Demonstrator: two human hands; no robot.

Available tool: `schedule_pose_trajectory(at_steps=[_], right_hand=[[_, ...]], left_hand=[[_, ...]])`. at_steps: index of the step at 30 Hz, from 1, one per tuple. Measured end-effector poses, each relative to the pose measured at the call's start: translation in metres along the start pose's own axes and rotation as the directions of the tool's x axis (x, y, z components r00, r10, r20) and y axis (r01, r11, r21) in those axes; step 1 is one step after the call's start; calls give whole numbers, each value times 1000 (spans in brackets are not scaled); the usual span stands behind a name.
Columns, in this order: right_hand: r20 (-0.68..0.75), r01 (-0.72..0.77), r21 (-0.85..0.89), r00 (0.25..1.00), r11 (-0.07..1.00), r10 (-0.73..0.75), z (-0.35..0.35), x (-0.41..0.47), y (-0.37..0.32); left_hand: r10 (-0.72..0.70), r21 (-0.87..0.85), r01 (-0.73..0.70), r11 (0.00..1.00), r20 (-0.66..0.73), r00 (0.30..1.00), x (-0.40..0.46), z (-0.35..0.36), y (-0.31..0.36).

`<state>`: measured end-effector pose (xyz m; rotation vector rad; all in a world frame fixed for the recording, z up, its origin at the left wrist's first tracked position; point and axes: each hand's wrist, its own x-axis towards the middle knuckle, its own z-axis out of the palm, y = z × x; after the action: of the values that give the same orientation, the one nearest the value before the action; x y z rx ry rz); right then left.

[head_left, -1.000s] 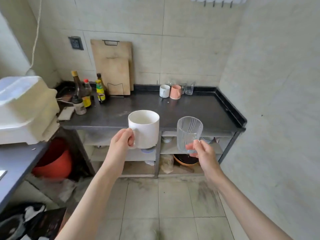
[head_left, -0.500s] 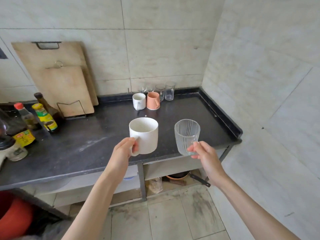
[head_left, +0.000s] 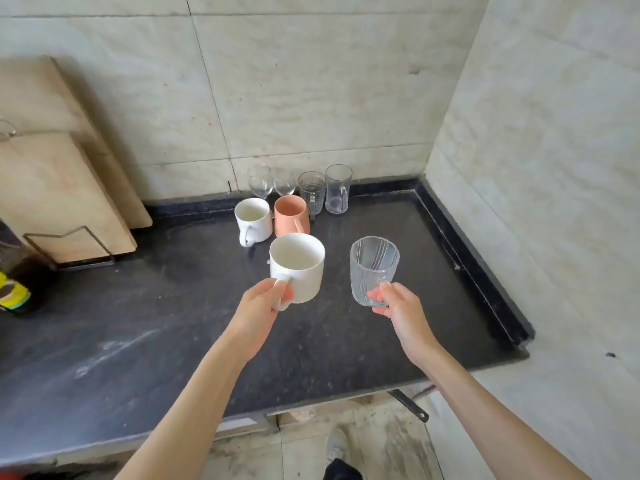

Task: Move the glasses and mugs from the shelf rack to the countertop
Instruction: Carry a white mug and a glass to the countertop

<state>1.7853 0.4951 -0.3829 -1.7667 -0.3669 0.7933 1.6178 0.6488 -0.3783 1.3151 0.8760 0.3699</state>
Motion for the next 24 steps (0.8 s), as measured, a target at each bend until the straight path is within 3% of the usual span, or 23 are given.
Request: schedule_pose_trajectory(at_steps=[12, 24], right_hand=[[113, -166, -75, 978, 983, 173, -10, 164, 7], [68, -143, -47, 987, 989, 146, 3, 247, 21]], left_hand=[[-167, -7, 167, 986, -48, 985, 141, 62, -30], [-167, -69, 164, 984, -43, 985, 222, 87, -34]])
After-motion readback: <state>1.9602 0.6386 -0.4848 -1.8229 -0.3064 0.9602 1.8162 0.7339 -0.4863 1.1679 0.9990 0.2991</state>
